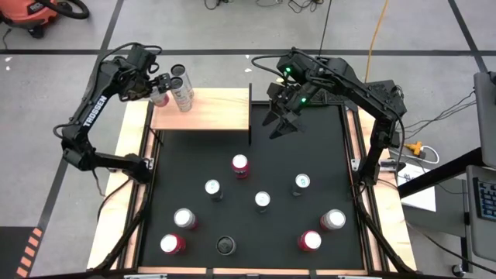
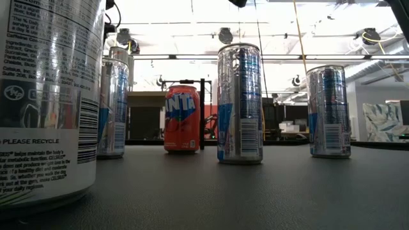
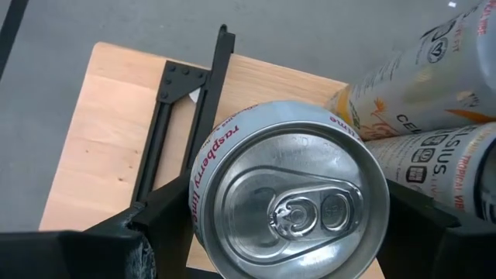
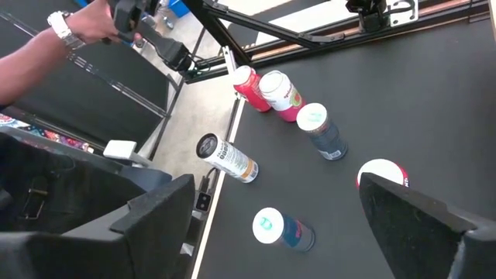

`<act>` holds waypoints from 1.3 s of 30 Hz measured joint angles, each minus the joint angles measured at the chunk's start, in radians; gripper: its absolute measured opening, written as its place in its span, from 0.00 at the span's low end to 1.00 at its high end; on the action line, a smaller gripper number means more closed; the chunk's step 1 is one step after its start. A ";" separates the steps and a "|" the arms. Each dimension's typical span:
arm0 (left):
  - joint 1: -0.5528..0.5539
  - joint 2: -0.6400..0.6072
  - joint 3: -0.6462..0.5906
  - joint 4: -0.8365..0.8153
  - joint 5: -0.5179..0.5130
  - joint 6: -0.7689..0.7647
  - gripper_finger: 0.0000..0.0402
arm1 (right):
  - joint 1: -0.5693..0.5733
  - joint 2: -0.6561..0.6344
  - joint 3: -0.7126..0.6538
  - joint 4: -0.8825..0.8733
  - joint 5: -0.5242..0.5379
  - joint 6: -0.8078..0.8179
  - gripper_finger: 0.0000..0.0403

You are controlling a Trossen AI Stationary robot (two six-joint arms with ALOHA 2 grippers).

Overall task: Place canned beverage on shelf
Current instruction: Put the top pink soda can on the shelf

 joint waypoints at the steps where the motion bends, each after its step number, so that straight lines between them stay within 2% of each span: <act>1: -0.002 0.000 0.000 -0.001 0.008 -0.001 0.75 | 0.000 0.000 0.000 0.000 0.000 0.000 0.86; 11: -0.091 -0.014 -0.092 -0.002 -0.026 -0.056 0.76 | 0.000 0.000 0.000 0.000 0.025 0.022 0.86; 27: -0.095 -0.019 -0.141 0.036 -0.028 -0.025 0.76 | 0.000 0.000 0.000 0.000 0.026 0.022 0.86; 35: -0.095 -0.018 -0.144 0.062 -0.024 -0.019 0.86 | 0.000 0.000 0.000 0.000 0.026 0.022 0.86; 39: -0.095 -0.018 -0.144 0.062 -0.027 -0.009 0.88 | 0.000 0.000 0.000 0.000 0.026 0.022 0.86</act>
